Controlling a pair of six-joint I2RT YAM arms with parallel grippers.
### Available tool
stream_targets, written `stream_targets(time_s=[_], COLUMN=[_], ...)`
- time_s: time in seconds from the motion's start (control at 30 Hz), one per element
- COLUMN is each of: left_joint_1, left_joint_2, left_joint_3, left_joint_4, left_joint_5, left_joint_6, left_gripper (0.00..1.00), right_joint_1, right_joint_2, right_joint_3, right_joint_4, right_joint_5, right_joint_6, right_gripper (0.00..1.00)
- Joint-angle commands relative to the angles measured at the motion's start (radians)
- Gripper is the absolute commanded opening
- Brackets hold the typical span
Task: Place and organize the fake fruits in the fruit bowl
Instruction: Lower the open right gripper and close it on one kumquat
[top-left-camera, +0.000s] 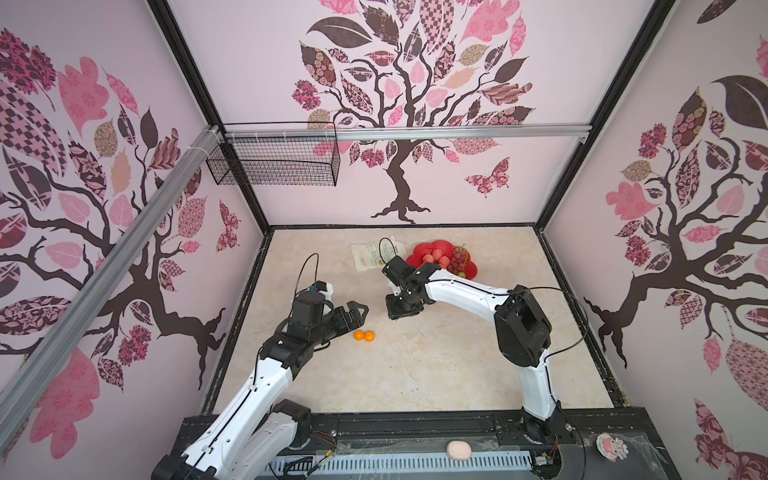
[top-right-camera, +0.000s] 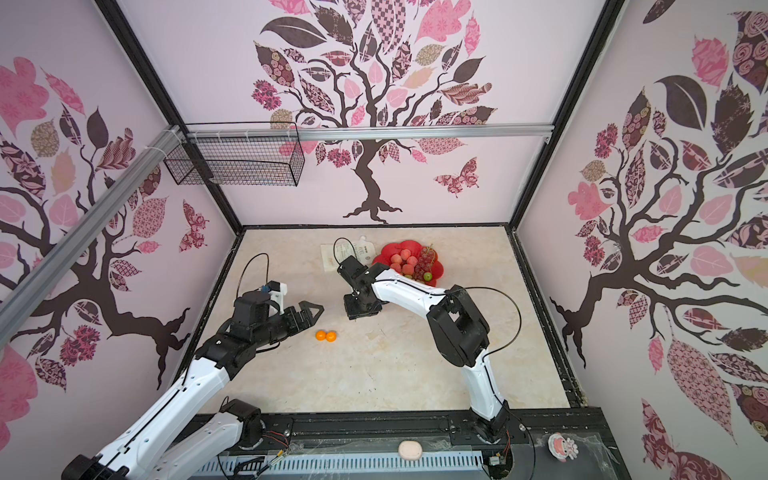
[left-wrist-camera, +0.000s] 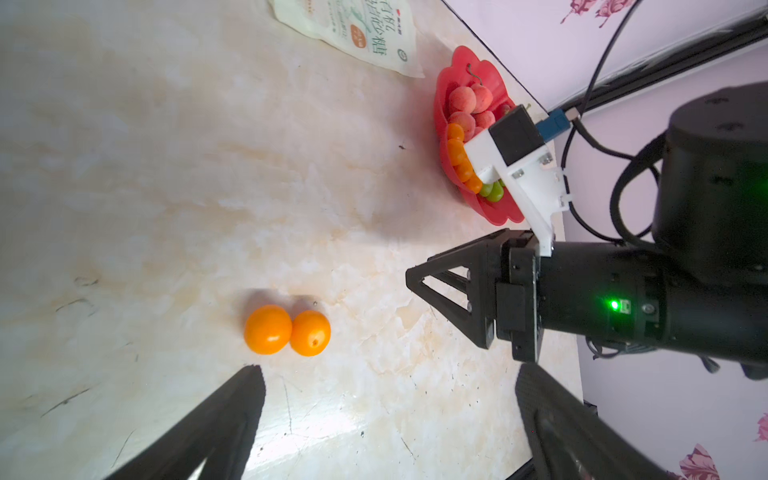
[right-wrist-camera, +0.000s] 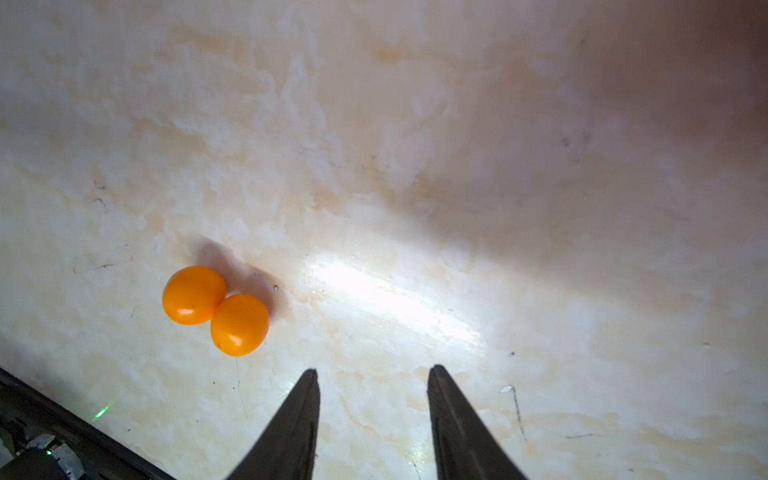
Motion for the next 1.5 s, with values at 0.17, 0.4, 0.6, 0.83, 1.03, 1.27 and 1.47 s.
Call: stream_targets(time_s=[0.17,0.4,0.6,0.83,1.03,1.27,1.47], left_joint_1=[0.097,0.235,0.282,0.286,0.287,0.287,0.288], left_joint_2=[-0.068,-0.088,-0.077,-0.076,-0.074,-0.070,-0.069], left_joint_3=[-0.073,-0.099,-0.106,-0.111,-0.120,-0.122,-0.122], left_joint_4=[-0.050,-0.043,-0.027,-0.022,-0.014,-0.008,-0.010], left_joint_5=[0.045,0.139,0.172,0.173,0.175,0.176,0.176], left_joint_6=[-0.035,-0.035,-0.032,-0.026,-0.027,-0.023,-0.012], left_gripper=[0.98,0.98,0.98,0.98,0.98,0.98,0.98], right_joint_1=[0.088,0.112,0.134,0.142,0.143,0.146,0.148], right_joint_2=[0.026,0.106,0.173,0.214,0.240,0.287,0.330], right_joint_3=[0.076,0.161,0.228,0.249,0.287,0.359,0.427], right_joint_4=[-0.023,-0.064,-0.108,-0.106,-0.127,-0.186,-0.253], right_joint_5=[-0.007,-0.026,-0.030,-0.049,-0.063,-0.061,-0.043], right_joint_6=[0.033,0.020,0.006,0.006,-0.004,-0.010,-0.004], right_gripper=[0.46,0.47,0.47,0.47,0.47,0.47,0.47])
